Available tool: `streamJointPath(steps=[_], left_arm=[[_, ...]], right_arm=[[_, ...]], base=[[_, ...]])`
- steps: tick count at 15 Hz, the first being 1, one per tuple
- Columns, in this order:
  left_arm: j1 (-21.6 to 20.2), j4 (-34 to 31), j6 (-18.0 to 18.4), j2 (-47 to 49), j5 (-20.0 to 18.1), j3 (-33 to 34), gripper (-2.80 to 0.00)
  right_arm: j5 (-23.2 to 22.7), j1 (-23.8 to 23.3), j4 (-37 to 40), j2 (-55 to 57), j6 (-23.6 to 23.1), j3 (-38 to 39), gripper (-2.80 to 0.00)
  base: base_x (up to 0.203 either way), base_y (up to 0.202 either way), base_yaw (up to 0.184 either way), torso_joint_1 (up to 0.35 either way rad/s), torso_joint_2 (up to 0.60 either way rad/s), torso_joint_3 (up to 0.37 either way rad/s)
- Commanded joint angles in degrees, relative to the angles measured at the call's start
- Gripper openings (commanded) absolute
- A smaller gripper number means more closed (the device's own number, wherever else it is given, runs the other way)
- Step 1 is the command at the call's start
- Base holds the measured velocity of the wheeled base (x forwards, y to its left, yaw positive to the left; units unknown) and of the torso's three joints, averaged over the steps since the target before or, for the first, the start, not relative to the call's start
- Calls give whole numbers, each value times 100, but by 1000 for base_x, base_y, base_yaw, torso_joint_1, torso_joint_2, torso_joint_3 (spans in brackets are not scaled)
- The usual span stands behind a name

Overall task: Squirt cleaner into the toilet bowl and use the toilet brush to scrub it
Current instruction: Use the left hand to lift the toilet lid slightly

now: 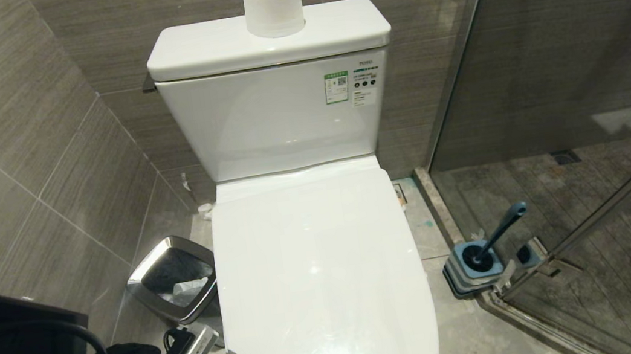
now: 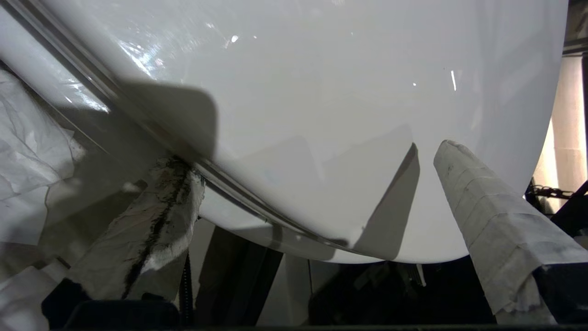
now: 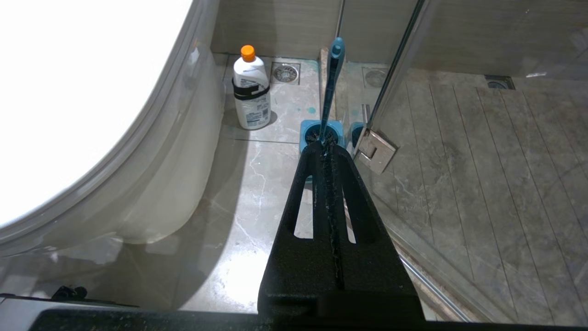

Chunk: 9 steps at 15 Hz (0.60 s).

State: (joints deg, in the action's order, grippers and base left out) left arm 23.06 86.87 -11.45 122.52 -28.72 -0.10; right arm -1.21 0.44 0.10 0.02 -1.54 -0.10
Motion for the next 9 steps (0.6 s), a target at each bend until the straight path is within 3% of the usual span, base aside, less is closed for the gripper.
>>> streamJointPath(steps=[1,4,7,9], left_arm=[[40,79,-269,-117,-133,1,0],[116,79,-1007,-525,-437,1,0],[325,79,-1634,-853,-465,1,0],[634,79,-2364,-1176,-471,1,0]], right_arm=[[-2,1,0,6,-5,1,-280],[-2,7,7,6,-5,1,-280],[-2,6,2,6,-5,1,-280],[-2,9,-1,6,-5,1,-280]], base=[[0,0,0,0,0,0],[0,0,0,0,0,0],[0,0,0,0,0,0],[0,0,0,0,0,0]])
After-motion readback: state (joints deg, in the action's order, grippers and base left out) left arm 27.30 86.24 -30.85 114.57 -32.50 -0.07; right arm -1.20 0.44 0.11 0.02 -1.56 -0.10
